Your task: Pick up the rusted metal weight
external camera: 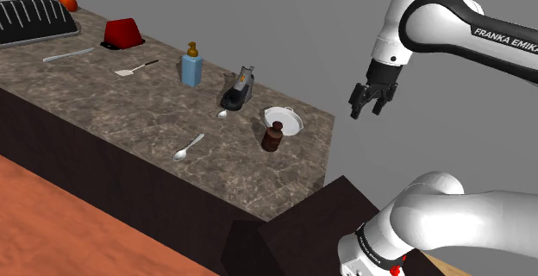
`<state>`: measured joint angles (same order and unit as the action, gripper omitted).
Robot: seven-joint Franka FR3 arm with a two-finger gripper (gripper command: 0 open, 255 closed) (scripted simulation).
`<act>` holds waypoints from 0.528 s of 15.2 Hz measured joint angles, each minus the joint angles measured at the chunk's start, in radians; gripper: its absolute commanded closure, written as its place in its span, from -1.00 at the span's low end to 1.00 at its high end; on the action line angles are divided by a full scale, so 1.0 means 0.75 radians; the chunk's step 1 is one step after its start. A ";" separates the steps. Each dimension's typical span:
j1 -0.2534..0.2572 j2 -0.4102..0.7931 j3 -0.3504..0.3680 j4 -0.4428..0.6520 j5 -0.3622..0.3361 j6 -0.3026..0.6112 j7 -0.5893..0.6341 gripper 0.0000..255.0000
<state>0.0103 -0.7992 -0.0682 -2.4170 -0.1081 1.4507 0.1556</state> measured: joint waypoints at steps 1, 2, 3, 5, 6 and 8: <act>0.000 0.000 0.000 0.000 0.000 0.000 0.000 -1.00; 0.000 0.014 -0.006 -0.009 -0.002 0.026 -0.003 -1.00; 0.002 0.039 -0.012 -0.018 -0.003 0.064 -0.007 -1.00; 0.006 0.101 -0.026 -0.044 -0.003 0.165 -0.013 -1.00; 0.007 0.121 -0.035 -0.064 -0.005 0.214 -0.019 -1.00; 0.013 0.185 -0.046 -0.083 0.000 0.313 -0.024 -1.00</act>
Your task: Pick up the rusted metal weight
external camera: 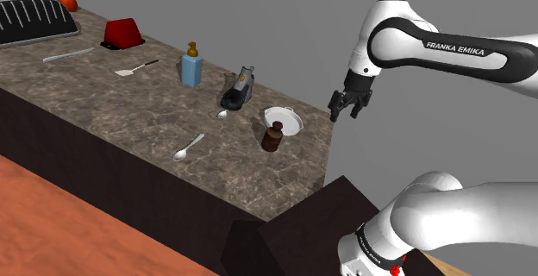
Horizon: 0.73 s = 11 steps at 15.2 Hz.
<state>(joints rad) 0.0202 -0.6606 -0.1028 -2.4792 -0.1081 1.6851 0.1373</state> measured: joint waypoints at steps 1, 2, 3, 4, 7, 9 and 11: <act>0.005 0.034 -0.004 -0.011 0.004 0.052 0.000 -1.00; 0.008 0.073 -0.010 -0.003 0.006 0.092 -0.006 -1.00; 0.008 0.112 -0.021 -0.005 0.005 0.142 -0.017 -1.00; 0.014 0.155 -0.025 -0.008 0.011 0.195 -0.019 -1.00; 0.022 0.292 -0.050 -0.012 0.021 0.359 -0.045 -1.00; 0.029 0.388 -0.065 0.014 0.034 0.447 -0.066 -1.00; 0.037 0.483 -0.077 0.041 0.052 0.530 -0.086 -1.00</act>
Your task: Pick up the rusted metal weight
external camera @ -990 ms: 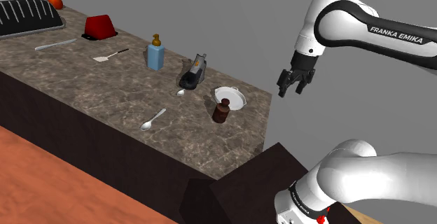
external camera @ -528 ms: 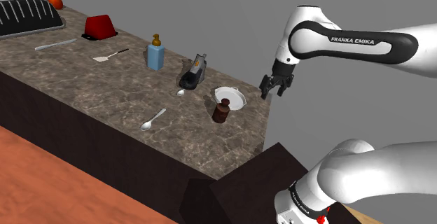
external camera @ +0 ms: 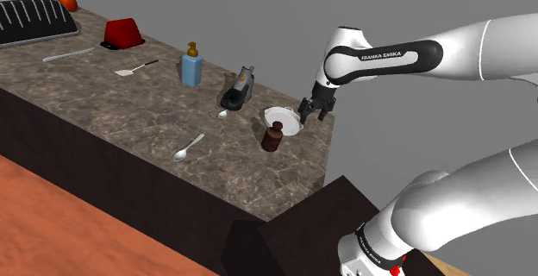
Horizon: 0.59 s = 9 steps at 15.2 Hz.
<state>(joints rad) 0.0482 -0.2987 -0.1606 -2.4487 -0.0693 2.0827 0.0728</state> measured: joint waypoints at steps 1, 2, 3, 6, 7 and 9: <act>0.003 0.062 -0.010 0.015 0.011 0.054 -0.017 -1.00; 0.007 0.111 -0.013 0.031 0.023 0.095 -0.027 -1.00; 0.015 0.163 -0.012 0.051 0.039 0.133 -0.033 -1.00; 0.022 0.317 -0.024 0.110 0.086 0.250 -0.081 -1.00; 0.023 0.366 -0.025 0.138 0.104 0.277 -0.097 -1.00; 0.027 0.460 -0.022 0.198 0.141 0.326 -0.125 -1.00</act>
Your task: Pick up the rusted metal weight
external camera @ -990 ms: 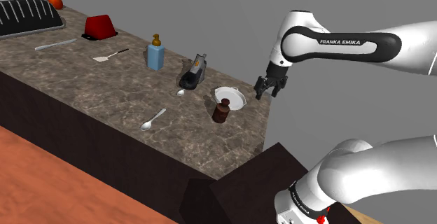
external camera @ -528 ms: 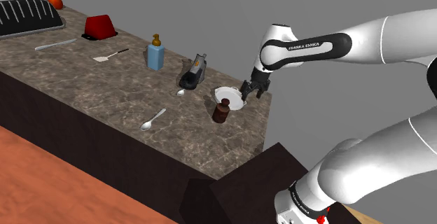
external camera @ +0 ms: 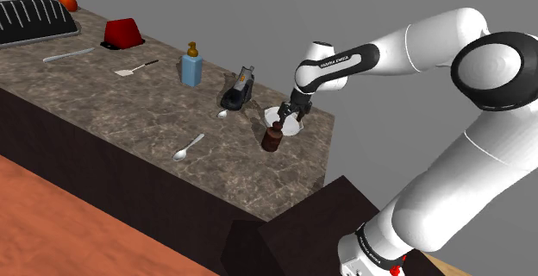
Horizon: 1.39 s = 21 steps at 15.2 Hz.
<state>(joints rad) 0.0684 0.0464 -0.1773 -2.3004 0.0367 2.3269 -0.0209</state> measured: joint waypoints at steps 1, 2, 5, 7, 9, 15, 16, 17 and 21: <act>-0.001 0.056 0.001 0.041 0.021 0.021 -0.019 -1.00; -0.006 0.118 0.003 0.078 0.044 0.052 -0.042 -1.00; -0.009 0.210 0.015 0.131 0.082 0.102 -0.068 -1.00; -0.011 0.250 0.020 0.140 0.095 0.135 -0.078 -1.00; -0.014 0.274 0.023 0.134 0.104 0.164 -0.085 -1.00; -0.019 0.324 0.030 0.128 0.122 0.220 -0.100 1.00; -0.019 0.324 0.030 0.129 0.122 0.220 -0.100 1.00; -0.019 0.325 0.030 0.129 0.122 0.220 -0.100 1.00; -0.019 0.325 0.031 0.129 0.122 0.220 -0.100 1.00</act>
<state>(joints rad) 0.0543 0.2900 -0.1544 -2.2032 0.1285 2.4919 -0.0961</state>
